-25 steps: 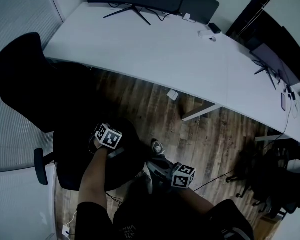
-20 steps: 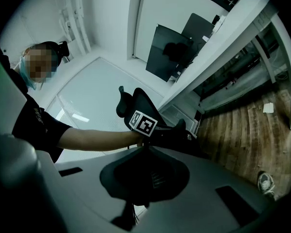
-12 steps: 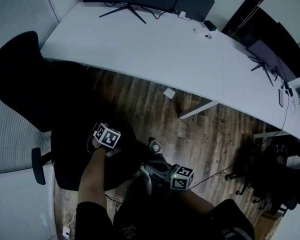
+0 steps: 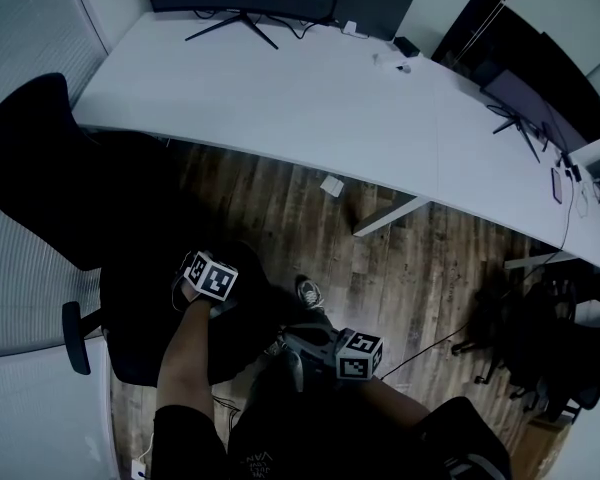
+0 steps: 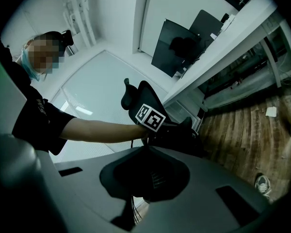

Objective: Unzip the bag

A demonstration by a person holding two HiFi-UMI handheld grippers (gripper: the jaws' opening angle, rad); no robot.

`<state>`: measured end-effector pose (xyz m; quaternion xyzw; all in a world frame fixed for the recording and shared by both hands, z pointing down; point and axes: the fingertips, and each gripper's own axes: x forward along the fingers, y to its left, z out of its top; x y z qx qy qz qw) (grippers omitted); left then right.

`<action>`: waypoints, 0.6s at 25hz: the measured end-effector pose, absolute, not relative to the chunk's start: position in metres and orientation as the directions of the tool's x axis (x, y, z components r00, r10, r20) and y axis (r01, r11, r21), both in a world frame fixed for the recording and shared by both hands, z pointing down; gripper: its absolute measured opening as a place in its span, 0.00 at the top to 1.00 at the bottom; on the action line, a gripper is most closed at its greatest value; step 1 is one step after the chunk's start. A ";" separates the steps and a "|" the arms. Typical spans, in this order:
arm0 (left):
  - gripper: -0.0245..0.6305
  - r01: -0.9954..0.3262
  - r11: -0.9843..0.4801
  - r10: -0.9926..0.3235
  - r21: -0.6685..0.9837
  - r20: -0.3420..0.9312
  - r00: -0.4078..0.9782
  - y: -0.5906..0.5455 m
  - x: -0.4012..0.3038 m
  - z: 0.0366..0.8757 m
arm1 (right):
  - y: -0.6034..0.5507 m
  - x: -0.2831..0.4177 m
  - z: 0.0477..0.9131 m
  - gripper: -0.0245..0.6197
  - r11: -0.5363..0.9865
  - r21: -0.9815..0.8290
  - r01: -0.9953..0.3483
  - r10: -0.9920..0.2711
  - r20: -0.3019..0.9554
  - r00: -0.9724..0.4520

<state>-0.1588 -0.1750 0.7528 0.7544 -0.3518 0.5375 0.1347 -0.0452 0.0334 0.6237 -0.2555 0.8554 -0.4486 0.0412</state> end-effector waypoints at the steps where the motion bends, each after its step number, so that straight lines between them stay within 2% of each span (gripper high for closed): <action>1: 0.83 -0.673 -0.718 -0.391 -0.181 0.904 0.174 -0.175 -0.158 0.752 | 0.033 -0.045 0.624 0.89 0.465 -0.790 -0.400 -0.475 0.158 -0.866; 15: 0.83 -0.676 -0.695 -0.471 -0.245 0.865 0.171 -0.170 -0.162 0.731 | 0.030 -0.047 0.623 0.89 0.445 -0.779 -0.442 -0.466 0.220 -0.857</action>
